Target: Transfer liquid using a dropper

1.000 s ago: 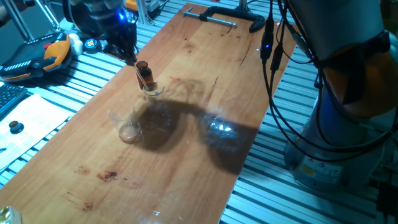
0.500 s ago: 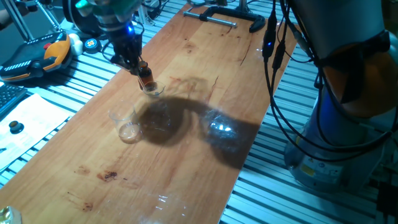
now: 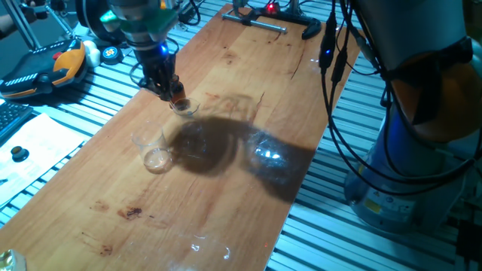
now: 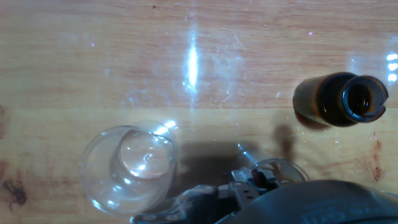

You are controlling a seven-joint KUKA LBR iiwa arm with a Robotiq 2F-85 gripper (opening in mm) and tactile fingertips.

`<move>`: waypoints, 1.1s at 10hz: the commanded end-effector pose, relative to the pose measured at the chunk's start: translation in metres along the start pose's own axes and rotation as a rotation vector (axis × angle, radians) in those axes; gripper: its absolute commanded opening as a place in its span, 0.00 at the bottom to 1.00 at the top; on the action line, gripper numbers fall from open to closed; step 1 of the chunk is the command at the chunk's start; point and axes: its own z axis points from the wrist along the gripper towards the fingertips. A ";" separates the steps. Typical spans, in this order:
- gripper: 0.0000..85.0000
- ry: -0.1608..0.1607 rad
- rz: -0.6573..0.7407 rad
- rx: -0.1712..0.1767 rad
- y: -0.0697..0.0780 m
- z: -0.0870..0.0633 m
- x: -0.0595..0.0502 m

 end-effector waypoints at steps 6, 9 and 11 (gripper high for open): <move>0.39 0.001 -0.014 0.003 -0.003 0.004 -0.001; 0.42 0.019 -0.005 -0.039 0.001 -0.002 -0.002; 0.43 0.036 0.021 -0.068 0.004 -0.024 -0.004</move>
